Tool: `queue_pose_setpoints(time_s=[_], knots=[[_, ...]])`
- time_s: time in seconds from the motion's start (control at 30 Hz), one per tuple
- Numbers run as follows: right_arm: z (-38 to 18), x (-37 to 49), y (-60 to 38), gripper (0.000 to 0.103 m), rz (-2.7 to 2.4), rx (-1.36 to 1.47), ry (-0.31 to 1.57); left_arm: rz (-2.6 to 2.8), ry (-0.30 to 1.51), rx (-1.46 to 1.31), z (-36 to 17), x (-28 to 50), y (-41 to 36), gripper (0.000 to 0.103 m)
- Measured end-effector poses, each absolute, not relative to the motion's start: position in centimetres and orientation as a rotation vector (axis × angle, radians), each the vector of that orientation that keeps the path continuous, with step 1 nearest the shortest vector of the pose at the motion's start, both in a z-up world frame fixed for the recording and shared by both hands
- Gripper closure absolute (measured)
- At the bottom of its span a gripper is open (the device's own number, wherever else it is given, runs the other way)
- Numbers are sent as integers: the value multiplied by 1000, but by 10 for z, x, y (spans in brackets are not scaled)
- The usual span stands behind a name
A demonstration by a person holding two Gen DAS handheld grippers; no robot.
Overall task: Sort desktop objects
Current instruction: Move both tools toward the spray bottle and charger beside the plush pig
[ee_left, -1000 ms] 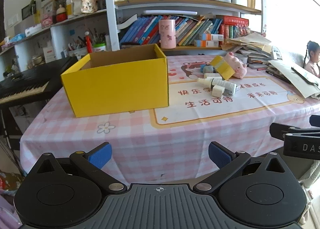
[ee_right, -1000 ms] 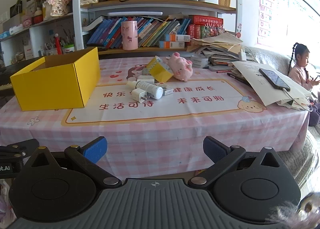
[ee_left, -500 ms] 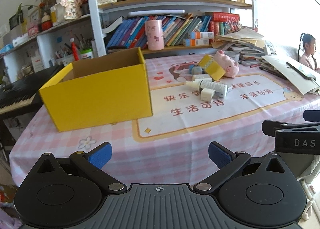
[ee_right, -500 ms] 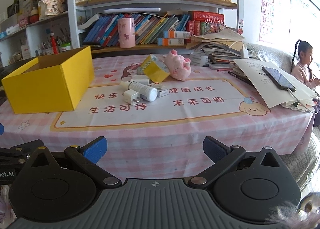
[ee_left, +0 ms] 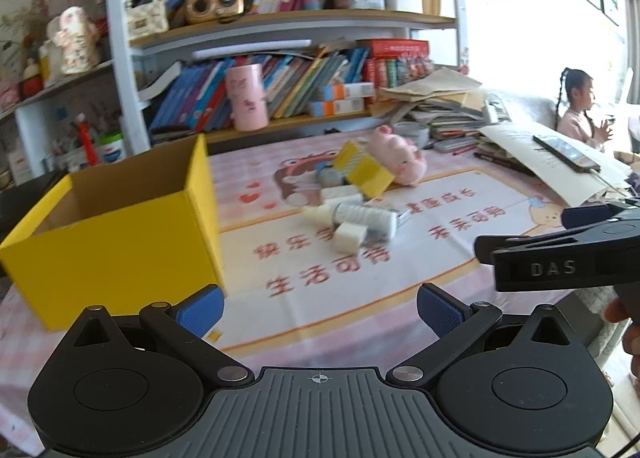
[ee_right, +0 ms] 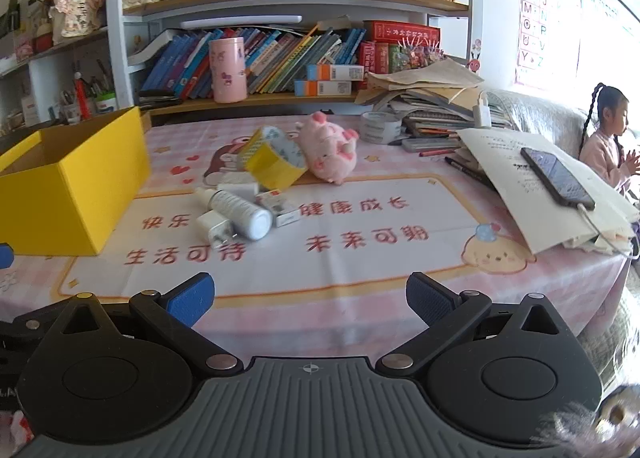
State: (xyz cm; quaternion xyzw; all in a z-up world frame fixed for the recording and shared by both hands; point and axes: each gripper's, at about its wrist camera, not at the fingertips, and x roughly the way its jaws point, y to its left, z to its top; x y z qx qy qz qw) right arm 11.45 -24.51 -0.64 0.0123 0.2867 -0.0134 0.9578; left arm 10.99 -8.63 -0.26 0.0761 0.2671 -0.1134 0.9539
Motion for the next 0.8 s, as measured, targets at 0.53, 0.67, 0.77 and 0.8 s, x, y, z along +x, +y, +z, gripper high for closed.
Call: queue_pose_setpoints(time_s=[0.53, 0.67, 0.77, 0.8], knots=[[-7, 170, -287, 0, 68, 2, 584, -226, 596, 160, -5, 155, -138, 0], [-8, 183, -295, 0, 107, -14, 584, -203, 617, 156, -7, 166, -148, 0], [-9, 194, -303, 0, 132, -25, 585, -181, 630, 146, -7, 175, -154, 0], [-10, 197, -305, 0, 141, -24, 584, -173, 633, 145, -8, 178, -156, 0]])
